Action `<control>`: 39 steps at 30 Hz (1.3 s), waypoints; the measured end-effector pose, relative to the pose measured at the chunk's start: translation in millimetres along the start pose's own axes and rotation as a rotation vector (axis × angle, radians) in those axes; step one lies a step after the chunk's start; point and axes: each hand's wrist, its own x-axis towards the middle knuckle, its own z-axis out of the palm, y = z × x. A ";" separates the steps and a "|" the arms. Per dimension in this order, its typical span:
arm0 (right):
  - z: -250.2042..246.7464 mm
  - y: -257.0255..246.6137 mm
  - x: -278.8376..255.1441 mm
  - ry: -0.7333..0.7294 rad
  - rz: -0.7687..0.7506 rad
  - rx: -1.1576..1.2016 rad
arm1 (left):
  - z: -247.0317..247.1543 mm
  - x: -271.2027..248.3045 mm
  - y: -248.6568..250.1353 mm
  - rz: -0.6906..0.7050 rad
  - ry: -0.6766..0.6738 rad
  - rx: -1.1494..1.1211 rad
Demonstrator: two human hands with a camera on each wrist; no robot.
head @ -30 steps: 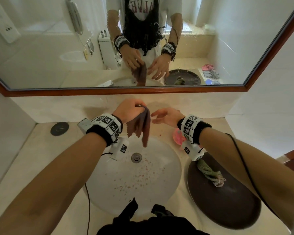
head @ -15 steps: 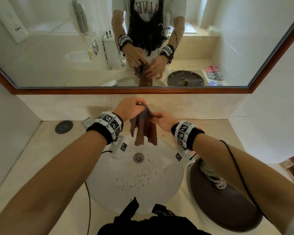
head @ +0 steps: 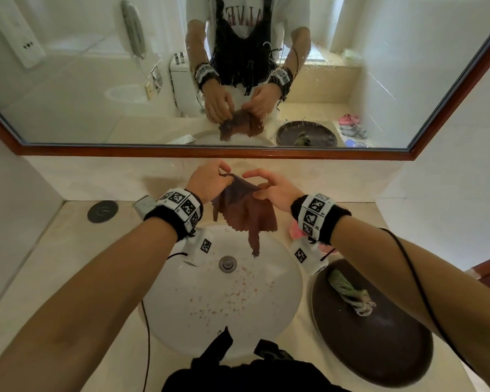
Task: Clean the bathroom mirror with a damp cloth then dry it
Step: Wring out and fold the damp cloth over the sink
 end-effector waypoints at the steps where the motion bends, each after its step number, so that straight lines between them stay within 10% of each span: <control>1: -0.8 -2.6 -0.5 -0.001 -0.012 0.003 | 1.4 -0.6 -0.7 -0.010 0.001 -0.014; 39: -14.1 -17.4 -7.0 0.259 0.121 0.500 | 27.0 -33.6 1.0 0.064 -0.127 -0.381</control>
